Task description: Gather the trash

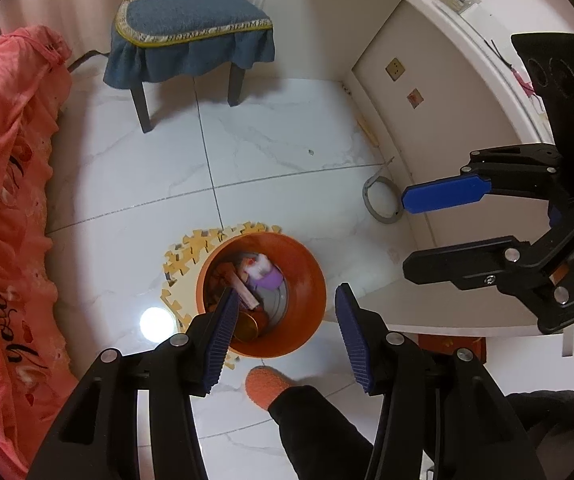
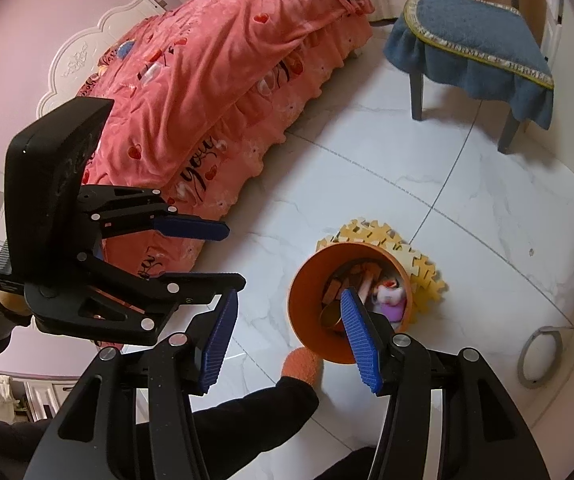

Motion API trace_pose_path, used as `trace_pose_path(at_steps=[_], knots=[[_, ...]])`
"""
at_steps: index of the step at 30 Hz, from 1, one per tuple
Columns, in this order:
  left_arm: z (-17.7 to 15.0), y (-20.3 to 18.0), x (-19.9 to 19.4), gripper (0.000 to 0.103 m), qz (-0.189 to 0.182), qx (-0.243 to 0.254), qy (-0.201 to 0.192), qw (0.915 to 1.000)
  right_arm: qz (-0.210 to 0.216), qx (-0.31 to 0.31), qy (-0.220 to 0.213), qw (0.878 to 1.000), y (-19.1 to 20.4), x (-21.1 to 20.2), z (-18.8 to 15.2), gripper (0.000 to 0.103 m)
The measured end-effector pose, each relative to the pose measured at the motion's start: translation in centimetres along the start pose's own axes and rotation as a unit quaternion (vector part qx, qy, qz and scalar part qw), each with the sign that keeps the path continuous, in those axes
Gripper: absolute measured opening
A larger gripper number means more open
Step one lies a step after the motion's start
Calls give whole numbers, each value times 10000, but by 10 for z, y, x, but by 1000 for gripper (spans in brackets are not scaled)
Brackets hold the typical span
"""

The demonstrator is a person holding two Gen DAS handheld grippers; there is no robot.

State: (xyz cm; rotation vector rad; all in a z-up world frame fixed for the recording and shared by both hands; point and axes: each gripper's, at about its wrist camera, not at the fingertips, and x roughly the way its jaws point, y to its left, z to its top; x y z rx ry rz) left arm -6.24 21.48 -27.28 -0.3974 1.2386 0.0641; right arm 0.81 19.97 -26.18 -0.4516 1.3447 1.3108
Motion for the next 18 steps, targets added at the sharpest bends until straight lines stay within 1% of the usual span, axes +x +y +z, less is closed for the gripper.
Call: trace_pose_path(at_steps=[3, 8, 12, 15, 16, 17, 18], knots=[[4, -10, -15, 52, 39, 47, -142, 9999, -8, -20, -154, 9999, 4, -21, 0, 54], [10, -34, -51, 52, 153, 145, -463, 9987, -83, -103, -504, 9986, 13, -70, -3, 55], [18, -62, -83, 52, 285, 264, -810, 9960, -197, -164, -838, 9962, 17, -120, -12, 55], [24, -88, -109, 53, 334, 372, -1106, 9926, -334, -123, -1196, 9922, 18, -166, -24, 56], [25, -98, -116, 60, 359, 427, -1207, 9911, -394, -113, -1297, 9907, 19, -179, -29, 57], [26, -109, -125, 65, 403, 504, -1343, 9888, -485, -113, -1432, 9884, 19, -196, -35, 59], [27, -120, -132, 65, 434, 571, -1459, 9867, -557, -115, -1562, 9861, 20, -212, -41, 59]])
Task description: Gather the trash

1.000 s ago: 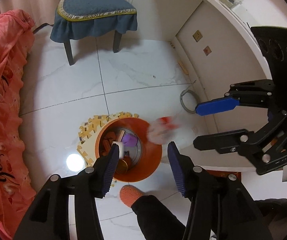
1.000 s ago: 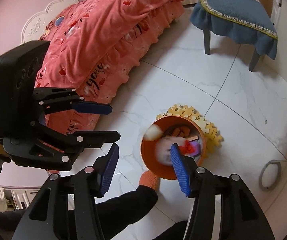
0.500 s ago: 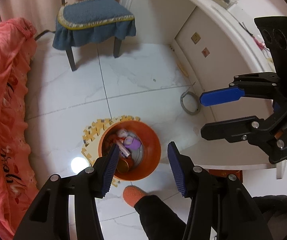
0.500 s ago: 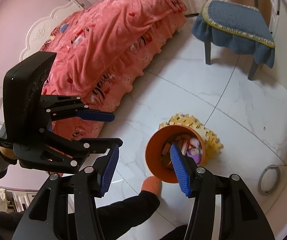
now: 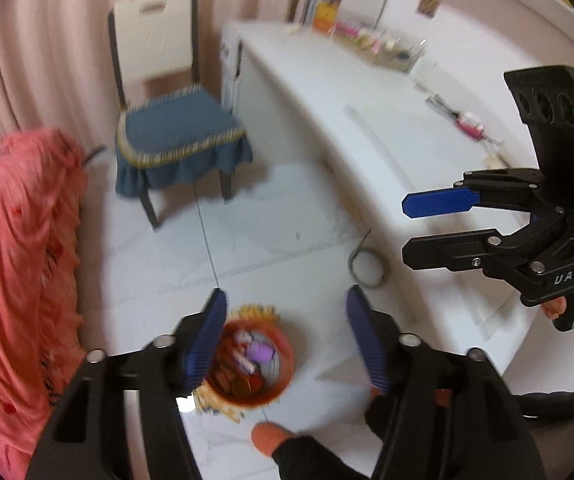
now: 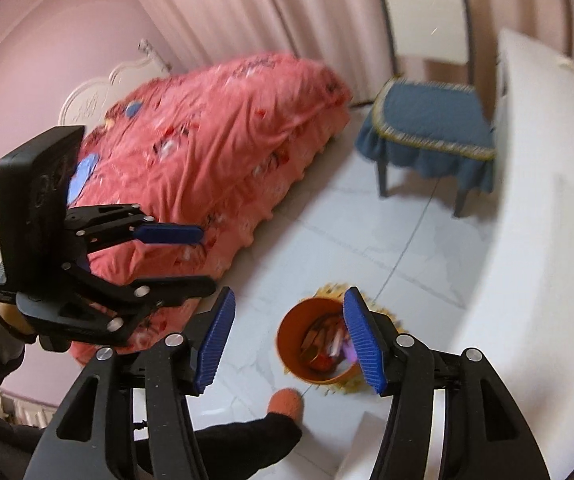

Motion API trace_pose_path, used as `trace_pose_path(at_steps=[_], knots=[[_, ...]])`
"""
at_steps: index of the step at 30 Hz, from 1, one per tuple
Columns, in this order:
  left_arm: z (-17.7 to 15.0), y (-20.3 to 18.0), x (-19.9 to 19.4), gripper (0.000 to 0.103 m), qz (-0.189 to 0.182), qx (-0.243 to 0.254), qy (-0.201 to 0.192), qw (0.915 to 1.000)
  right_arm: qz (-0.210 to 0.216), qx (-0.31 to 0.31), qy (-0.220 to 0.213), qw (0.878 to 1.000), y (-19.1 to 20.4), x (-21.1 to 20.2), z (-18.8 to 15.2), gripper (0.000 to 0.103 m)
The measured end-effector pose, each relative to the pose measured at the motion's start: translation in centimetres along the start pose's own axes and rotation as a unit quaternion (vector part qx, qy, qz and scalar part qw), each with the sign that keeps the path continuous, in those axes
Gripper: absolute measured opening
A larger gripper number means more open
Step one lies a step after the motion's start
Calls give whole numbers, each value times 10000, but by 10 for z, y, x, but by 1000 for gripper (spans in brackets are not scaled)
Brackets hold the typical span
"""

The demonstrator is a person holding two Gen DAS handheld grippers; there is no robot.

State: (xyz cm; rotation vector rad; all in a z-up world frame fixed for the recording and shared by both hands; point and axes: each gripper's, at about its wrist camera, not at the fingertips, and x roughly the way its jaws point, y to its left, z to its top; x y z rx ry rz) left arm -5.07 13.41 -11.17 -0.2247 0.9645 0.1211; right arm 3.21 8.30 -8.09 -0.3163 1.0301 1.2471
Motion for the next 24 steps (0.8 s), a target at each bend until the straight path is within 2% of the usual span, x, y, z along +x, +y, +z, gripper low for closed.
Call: trace_pose_path(at_steps=[3, 4, 6, 7, 9, 11, 13, 17, 24], knots=[[14, -28, -21, 65, -68, 110, -342, 9993, -245, 82, -442, 9987, -5, -50, -7, 62], [18, -37, -26, 65, -88, 123, -429, 9990, -320, 121, -553, 9979, -6, -62, -10, 66], [25, -56, -36, 72, -90, 172, -584, 9981, -524, 218, -808, 9951, -11, -92, -17, 72], [27, -63, -39, 80, -45, 195, -654, 9977, -618, 266, -923, 9935, -14, -106, -22, 72], [32, -80, -49, 83, 20, 286, -857, 9959, -772, 352, -1116, 9901, -18, -129, -30, 77], [35, -95, -58, 89, 48, 319, -1057, 9939, -993, 432, -1337, 9851, -20, -149, -39, 86], [39, -106, -65, 94, 126, 290, -1230, 9919, -1207, 541, -1552, 9790, -23, -170, -50, 90], [45, -128, -73, 95, 340, 251, -1439, 9887, -1417, 783, -1883, 9687, -31, -199, -66, 99], [44, -154, -76, 96, 677, 97, -1508, 9862, -1779, 985, -2174, 9547, -42, -232, -91, 99]])
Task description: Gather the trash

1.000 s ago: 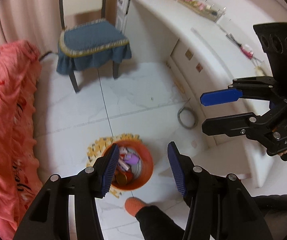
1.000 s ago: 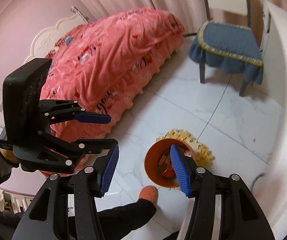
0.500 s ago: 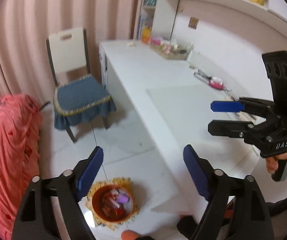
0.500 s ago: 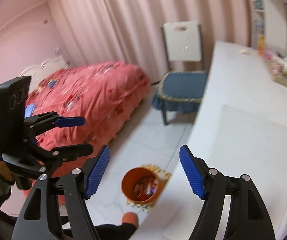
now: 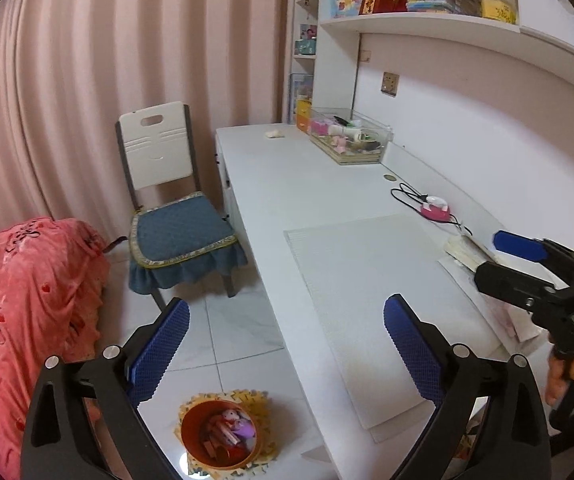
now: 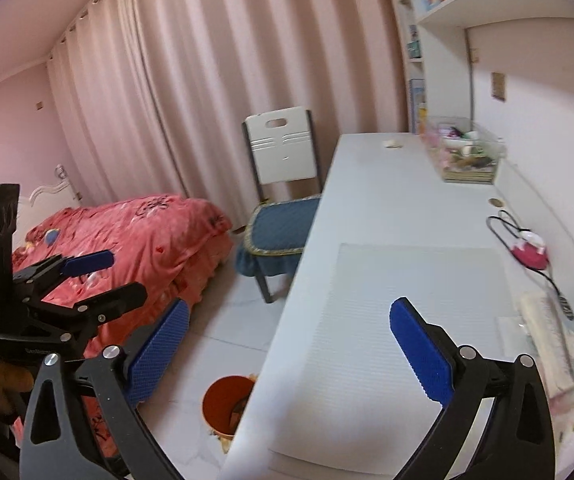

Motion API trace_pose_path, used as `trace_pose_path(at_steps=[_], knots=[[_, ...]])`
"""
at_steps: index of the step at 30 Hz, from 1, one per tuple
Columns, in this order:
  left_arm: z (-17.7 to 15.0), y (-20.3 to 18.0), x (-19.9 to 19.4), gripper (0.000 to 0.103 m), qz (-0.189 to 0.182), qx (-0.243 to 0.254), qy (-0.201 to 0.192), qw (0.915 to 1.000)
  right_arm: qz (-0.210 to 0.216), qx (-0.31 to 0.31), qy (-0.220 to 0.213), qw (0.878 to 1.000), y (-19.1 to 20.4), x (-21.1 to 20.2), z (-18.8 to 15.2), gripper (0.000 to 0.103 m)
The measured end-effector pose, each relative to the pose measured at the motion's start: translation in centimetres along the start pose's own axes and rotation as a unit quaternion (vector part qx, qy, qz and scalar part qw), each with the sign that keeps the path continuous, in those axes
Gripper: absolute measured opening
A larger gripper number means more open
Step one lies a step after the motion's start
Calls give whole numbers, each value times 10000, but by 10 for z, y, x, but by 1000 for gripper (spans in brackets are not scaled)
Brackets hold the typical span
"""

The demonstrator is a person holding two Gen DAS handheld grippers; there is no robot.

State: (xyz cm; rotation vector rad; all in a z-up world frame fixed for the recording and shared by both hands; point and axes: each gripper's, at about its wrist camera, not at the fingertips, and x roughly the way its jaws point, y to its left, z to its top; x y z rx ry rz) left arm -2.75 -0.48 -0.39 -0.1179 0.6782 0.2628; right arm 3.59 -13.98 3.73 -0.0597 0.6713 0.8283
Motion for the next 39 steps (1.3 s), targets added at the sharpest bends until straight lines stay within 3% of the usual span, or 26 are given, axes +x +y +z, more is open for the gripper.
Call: trace_pose_path(at_steps=[6, 13, 19, 25, 39], knots=[[-6, -9, -9, 97, 60, -258, -101, 9996, -63, 195, 4, 9998, -11, -9, -6, 99], [-7, -12, -6, 97, 302, -373, 66, 9988, 19, 219, 35, 9998, -10, -6, -5, 99], [-8, -9, -12, 97, 129, -527, -18, 9985, 146, 92, 112, 9998, -1, 0, -2, 99], [-9, -6, -16, 97, 515, -651, -215, 9963, 158, 93, 122, 9998, 0, 3, -1, 99], [-8, -10, -15, 97, 567, -558, -164, 9967, 181, 103, 179, 9996, 2, 8, -3, 99]])
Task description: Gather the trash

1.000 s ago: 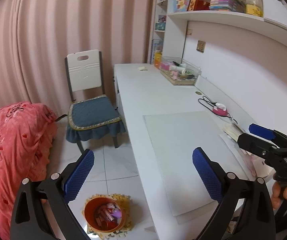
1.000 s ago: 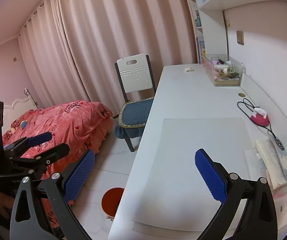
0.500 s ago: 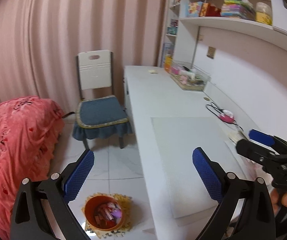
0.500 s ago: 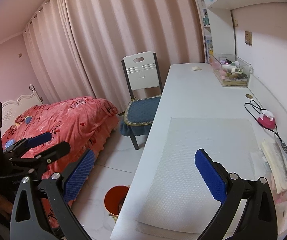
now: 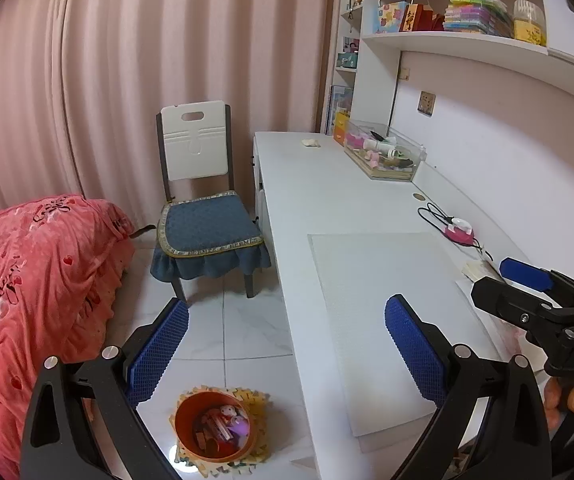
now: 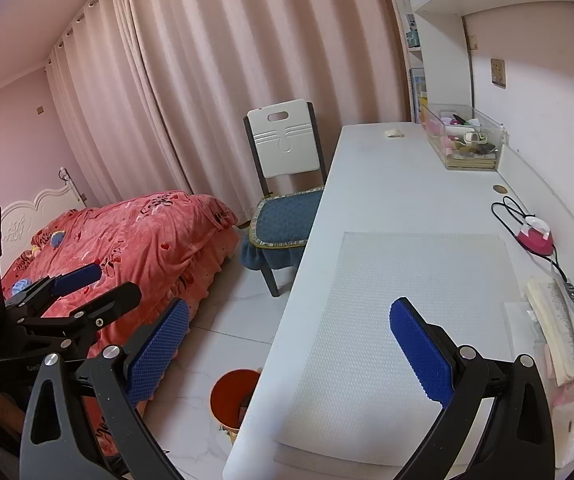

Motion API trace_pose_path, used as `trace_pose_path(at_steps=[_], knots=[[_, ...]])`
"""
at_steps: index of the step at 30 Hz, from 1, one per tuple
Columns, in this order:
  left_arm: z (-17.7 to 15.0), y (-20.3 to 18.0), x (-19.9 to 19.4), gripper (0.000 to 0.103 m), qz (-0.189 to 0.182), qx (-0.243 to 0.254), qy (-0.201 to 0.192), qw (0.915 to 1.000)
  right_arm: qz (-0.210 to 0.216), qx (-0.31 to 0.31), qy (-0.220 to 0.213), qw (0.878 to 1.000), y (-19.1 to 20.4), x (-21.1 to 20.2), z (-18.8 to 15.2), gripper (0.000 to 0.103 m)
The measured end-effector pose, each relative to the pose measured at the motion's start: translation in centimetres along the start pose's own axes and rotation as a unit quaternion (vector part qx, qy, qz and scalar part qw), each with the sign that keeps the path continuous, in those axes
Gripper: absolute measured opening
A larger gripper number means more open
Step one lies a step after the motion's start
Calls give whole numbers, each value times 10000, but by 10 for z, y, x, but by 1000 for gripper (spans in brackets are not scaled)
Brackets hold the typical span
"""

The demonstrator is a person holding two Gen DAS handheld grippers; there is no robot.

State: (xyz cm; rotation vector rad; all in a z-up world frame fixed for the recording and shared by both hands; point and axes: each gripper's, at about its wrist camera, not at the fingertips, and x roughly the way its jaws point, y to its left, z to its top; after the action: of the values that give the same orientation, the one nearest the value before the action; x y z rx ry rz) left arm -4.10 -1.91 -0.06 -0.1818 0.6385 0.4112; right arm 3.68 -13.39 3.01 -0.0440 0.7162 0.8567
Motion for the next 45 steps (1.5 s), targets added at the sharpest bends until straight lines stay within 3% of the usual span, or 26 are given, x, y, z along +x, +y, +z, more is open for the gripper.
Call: trace_pose_path(at_steps=[45], knots=[[1, 6, 6, 97, -117, 28, 136, 9998, 99, 52, 203, 9997, -1, 14, -5, 99]])
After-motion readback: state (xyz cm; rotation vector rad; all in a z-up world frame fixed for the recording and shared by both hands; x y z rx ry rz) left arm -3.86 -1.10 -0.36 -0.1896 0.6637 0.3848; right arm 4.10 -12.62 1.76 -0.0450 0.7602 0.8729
